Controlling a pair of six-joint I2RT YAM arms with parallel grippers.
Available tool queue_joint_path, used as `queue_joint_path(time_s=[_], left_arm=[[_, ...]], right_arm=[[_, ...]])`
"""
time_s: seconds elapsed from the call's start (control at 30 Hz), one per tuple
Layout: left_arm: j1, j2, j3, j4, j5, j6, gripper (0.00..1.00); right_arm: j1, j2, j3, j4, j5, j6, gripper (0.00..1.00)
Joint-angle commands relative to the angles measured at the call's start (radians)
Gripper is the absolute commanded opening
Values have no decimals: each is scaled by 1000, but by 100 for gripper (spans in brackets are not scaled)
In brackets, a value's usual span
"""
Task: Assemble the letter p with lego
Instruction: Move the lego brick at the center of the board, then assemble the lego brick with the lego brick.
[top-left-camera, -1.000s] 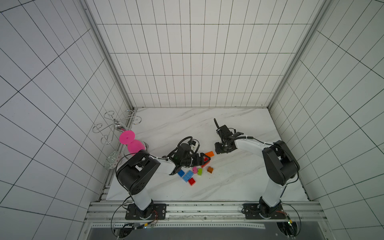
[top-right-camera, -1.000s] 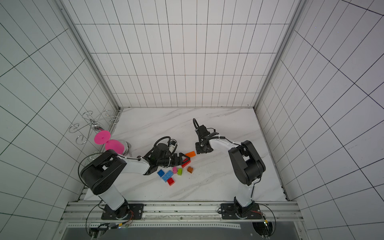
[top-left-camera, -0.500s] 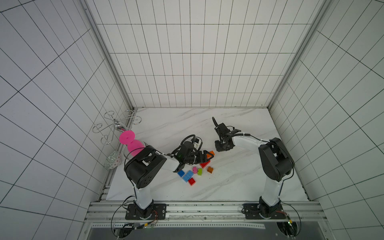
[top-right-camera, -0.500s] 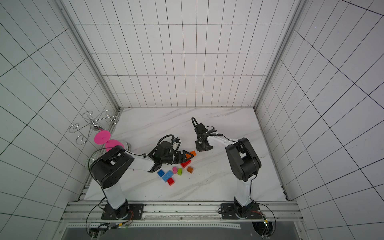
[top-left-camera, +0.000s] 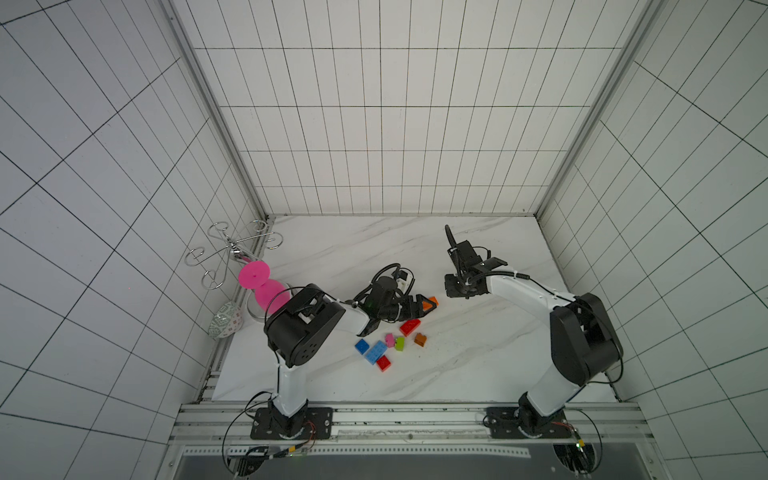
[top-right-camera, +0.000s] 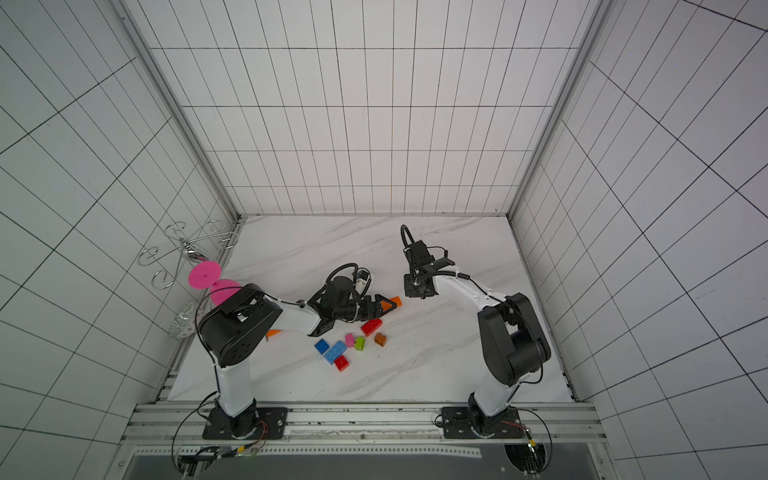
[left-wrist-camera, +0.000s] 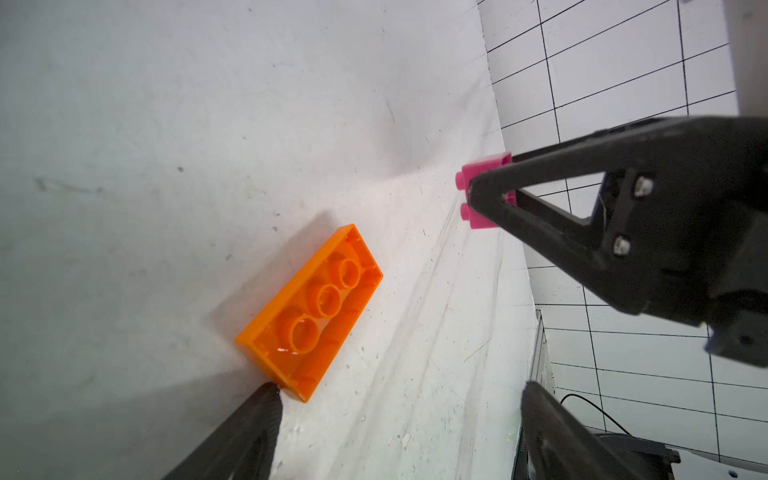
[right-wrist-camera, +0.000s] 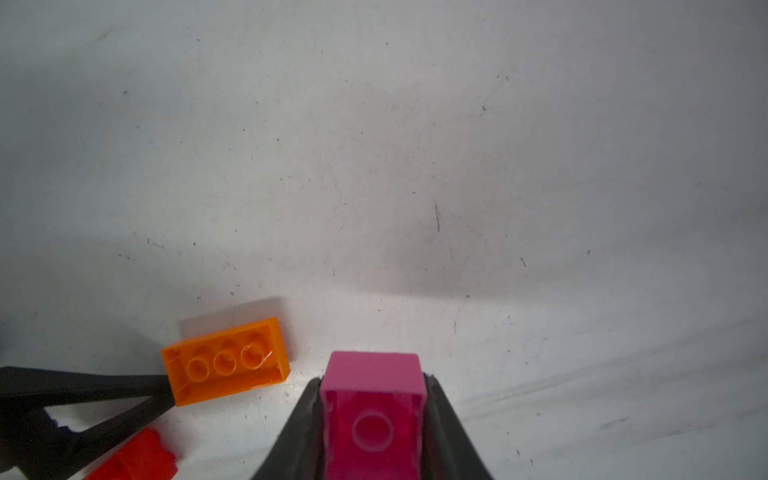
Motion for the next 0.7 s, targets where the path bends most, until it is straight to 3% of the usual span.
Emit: queue_joint_path(time_s=[0.0, 0.3, 0.5, 0.67], left_arm=[[-14, 13, 48, -12, -3, 23, 87], [116, -194, -74, -95, -57, 92, 91], [188, -342, -139, -200, -101, 184, 95], [225, -469, -244, -188, -226, 246, 97]], right_arm=[[-12, -48, -37, -27, -18, 10, 24], [19, -45, -37, 4, -198, -23, 24], [112, 44, 55, -25, -196, -83, 24], [164, 121, 119, -48, -169, -130, 22]])
